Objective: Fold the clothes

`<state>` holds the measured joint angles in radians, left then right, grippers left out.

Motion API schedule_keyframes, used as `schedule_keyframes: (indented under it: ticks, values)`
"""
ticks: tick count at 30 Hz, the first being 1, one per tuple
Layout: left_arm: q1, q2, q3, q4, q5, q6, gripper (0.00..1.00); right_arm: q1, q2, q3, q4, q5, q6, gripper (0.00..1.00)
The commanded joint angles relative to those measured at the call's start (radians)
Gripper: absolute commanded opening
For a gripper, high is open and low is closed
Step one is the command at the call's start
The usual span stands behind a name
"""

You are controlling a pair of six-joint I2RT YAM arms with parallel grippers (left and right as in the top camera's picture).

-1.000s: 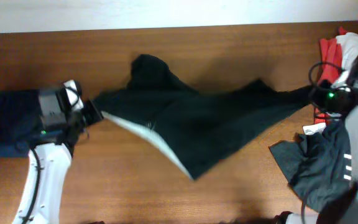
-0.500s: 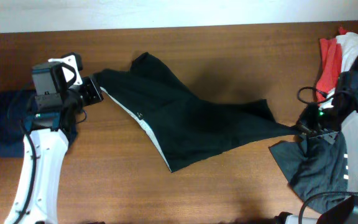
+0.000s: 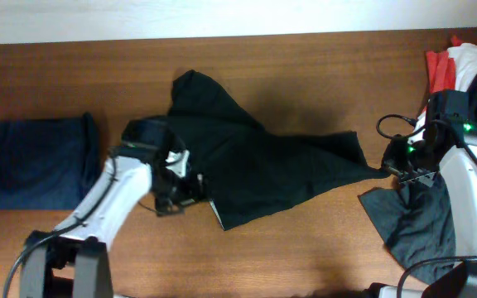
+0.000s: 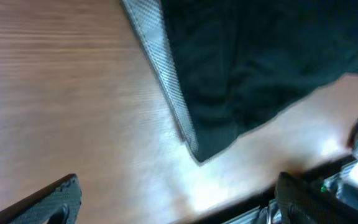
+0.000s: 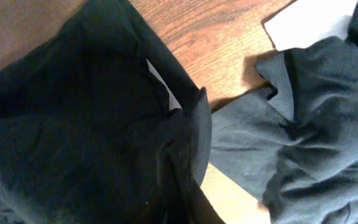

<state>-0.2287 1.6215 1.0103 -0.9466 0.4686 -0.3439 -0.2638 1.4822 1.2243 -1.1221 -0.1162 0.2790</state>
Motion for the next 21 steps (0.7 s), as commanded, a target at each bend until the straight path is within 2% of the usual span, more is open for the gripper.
schedule_keyframes:
  ticks: [1, 6, 9, 11, 13, 16, 18, 19, 21]
  values:
    - [-0.119, 0.010, -0.136, 0.143, 0.015, -0.243, 0.99, 0.005, 0.000, -0.009, -0.001, 0.043, -0.013, 0.09]
    - [-0.284, 0.014, -0.256, 0.377, 0.048, -0.471, 0.99, 0.005, 0.000, -0.009, 0.000, 0.051, -0.013, 0.09]
    - [-0.330, 0.014, -0.263, 0.397, 0.035, -0.690, 0.99, 0.005, 0.000, -0.009, 0.000, 0.051, -0.013, 0.09]
    - [-0.357, 0.014, -0.264, 0.400, -0.005, -0.943, 0.99, 0.005, 0.000, -0.009, 0.000, 0.051, -0.014, 0.10]
    - [-0.374, 0.014, -0.264, 0.424, -0.066, -1.012, 0.99, 0.005, 0.000, -0.009, 0.000, 0.050, -0.039, 0.10]
    - [-0.386, 0.015, -0.265, 0.474, -0.247, -1.126, 0.98, 0.003, 0.000, -0.009, -0.001, 0.050, -0.039, 0.11]
    - [-0.387, 0.016, -0.265, 0.507, -0.296, -1.176, 0.89, 0.003, 0.000, -0.009, -0.001, 0.050, -0.040, 0.11]
    - [-0.387, 0.016, -0.266, 0.517, -0.312, -1.210, 0.77, 0.003, 0.000, -0.009, -0.001, 0.051, -0.040, 0.11]
    - [-0.387, 0.019, -0.267, 0.526, -0.340, -1.224, 0.60, 0.003, 0.000, -0.009, -0.002, 0.050, -0.039, 0.11]
